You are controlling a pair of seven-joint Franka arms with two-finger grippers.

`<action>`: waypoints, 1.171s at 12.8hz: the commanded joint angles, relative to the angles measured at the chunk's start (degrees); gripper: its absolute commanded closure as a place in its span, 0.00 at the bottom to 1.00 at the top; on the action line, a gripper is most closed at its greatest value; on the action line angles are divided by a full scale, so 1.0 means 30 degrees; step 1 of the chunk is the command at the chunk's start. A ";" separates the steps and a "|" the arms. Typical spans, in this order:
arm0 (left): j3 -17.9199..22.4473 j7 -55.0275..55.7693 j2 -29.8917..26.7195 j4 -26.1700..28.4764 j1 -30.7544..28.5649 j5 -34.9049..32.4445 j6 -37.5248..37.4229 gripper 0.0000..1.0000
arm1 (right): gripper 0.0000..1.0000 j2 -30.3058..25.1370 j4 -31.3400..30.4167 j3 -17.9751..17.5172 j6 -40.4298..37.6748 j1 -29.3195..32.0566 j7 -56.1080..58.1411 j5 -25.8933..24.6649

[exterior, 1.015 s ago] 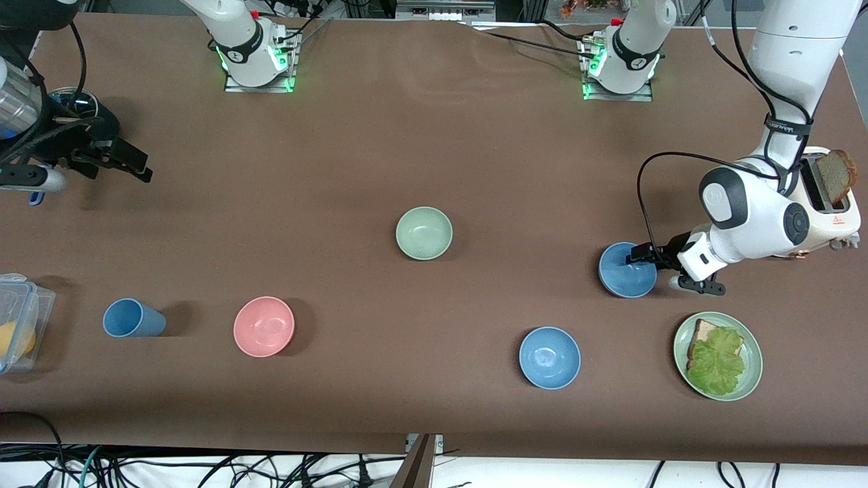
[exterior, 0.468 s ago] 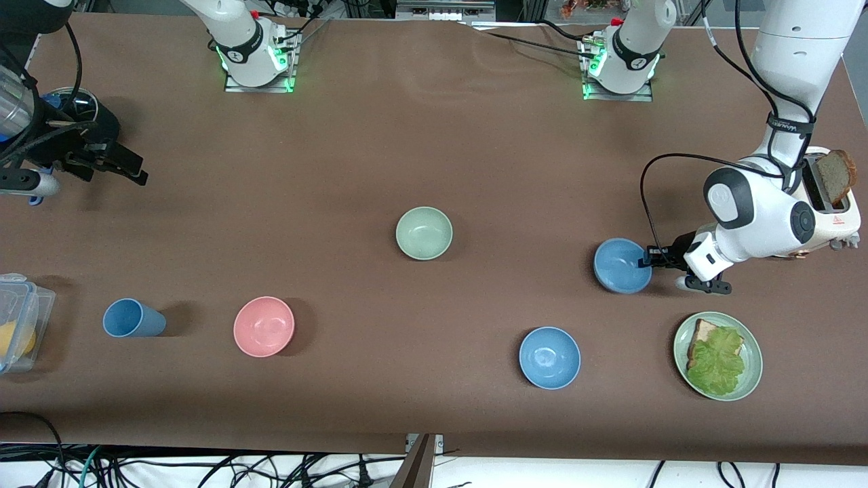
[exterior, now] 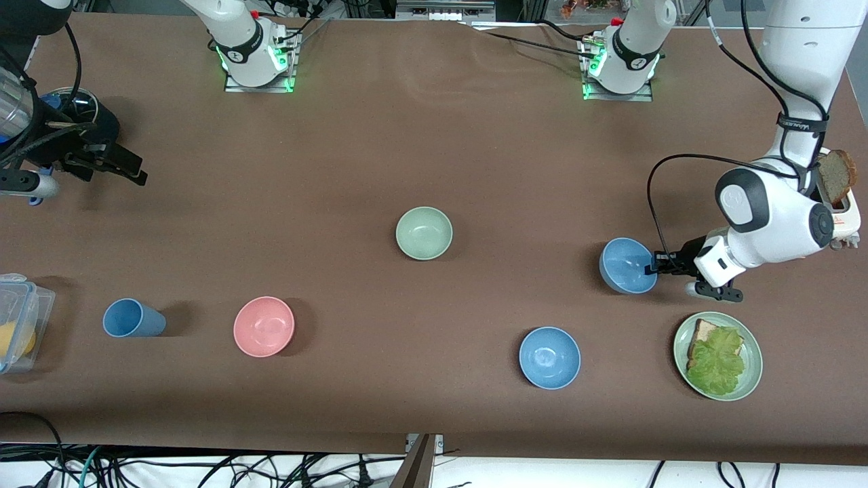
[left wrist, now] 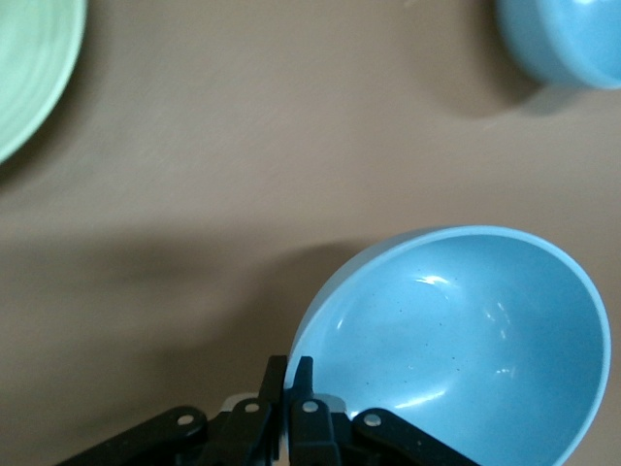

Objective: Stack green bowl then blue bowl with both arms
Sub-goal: 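Lower the left gripper and grasp the rim of the blue bowl, then lift the blue bowl with the left gripper and carry it over the green bowl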

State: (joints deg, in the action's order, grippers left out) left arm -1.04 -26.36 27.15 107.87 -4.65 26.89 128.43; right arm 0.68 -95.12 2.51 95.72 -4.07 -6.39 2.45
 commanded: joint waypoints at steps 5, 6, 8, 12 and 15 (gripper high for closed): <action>0.0083 0.7542 -0.0204 -0.2353 0.6167 0.0236 -0.1064 1.00 | 0.00 0.0241 0.0653 -0.0162 -0.0413 0.0186 0.0165 -0.0144; 0.0112 0.9065 -0.0059 -0.2673 0.7310 0.0207 -0.1035 1.00 | 0.00 0.0241 0.0653 -0.0162 -0.0413 0.0186 0.0194 -0.0173; 0.0113 1.2461 0.0671 -0.3551 0.9362 -0.0987 -0.1034 1.00 | 0.00 0.0241 0.0653 -0.0162 -0.0471 0.0186 0.0195 -0.0232; 0.0083 1.8243 0.2371 -0.5574 1.2150 -0.2694 -0.1005 1.00 | 0.00 0.0241 0.0653 -0.0162 -0.0471 0.0186 0.0195 -0.0232; 0.0083 1.9886 0.3223 -0.6133 1.3558 -0.2693 -0.0918 1.00 | 0.00 0.0241 0.0653 -0.0162 -0.0471 0.0186 0.0165 -0.0232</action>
State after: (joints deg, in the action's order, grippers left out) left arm -1.67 29.96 34.62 92.47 33.78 20.08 126.10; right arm 0.70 -95.05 2.47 95.71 -4.06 -6.38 2.35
